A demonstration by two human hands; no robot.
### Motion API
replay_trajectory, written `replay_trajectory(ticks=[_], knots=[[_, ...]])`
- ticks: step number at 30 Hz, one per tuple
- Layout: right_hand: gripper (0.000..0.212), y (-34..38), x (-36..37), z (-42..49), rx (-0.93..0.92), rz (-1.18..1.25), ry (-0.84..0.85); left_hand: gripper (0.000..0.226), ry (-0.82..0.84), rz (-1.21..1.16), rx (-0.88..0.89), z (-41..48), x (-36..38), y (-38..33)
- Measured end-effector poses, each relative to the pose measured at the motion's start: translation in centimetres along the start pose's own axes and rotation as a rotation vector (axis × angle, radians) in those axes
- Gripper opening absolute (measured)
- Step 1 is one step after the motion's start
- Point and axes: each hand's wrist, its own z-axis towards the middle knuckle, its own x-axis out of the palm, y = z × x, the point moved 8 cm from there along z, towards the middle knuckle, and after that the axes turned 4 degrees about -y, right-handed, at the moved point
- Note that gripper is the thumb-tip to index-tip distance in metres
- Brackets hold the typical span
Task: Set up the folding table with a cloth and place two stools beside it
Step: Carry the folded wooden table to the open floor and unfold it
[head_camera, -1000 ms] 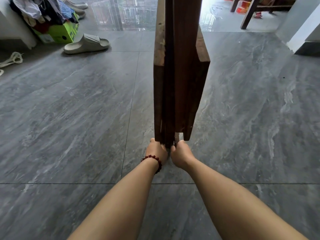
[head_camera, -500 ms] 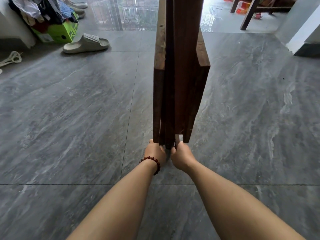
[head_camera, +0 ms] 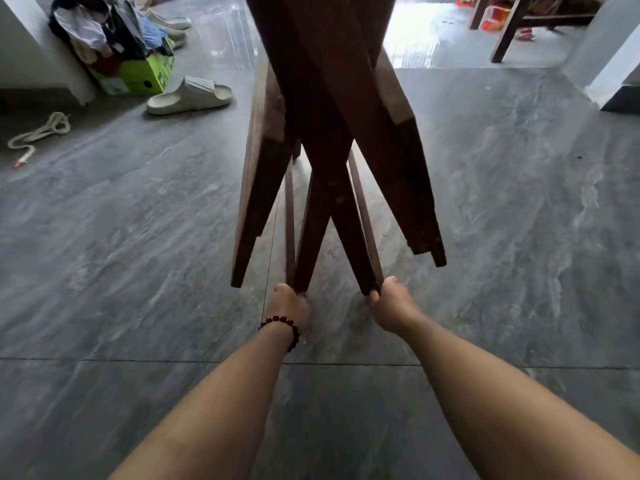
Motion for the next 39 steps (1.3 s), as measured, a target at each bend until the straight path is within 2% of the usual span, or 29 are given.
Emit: replay_trajectory(ticks=[4, 8, 13, 18, 39], knots=[[0.027, 0.5, 0.7, -0.4, 0.001, 0.043, -0.001, 0.016, 0.002, -0.02, 0.008, -0.1, -0.4, 0.0], [0.027, 0.3, 1.1, -0.6, 0.018, 0.056, 0.003, 0.019, 0.042, -0.015, 0.026, -0.4, -0.2, -0.3], [0.027, 0.4, 1.3, -0.6, 0.025, 0.073, 0.008, 0.008, 0.041, 0.083, 0.071, -0.2, -0.3, -0.5], [0.03, 0.2, 1.3, -0.4, 0.02, 0.065, 0.025, 0.035, 0.043, 0.155, 0.123, -0.4, -0.4, -1.0], [0.026, -2.4, -1.1, -0.6, 0.039, 0.103, -0.041, 0.032, 0.055, 0.261, 0.241, -0.1, 1.7, -3.7]])
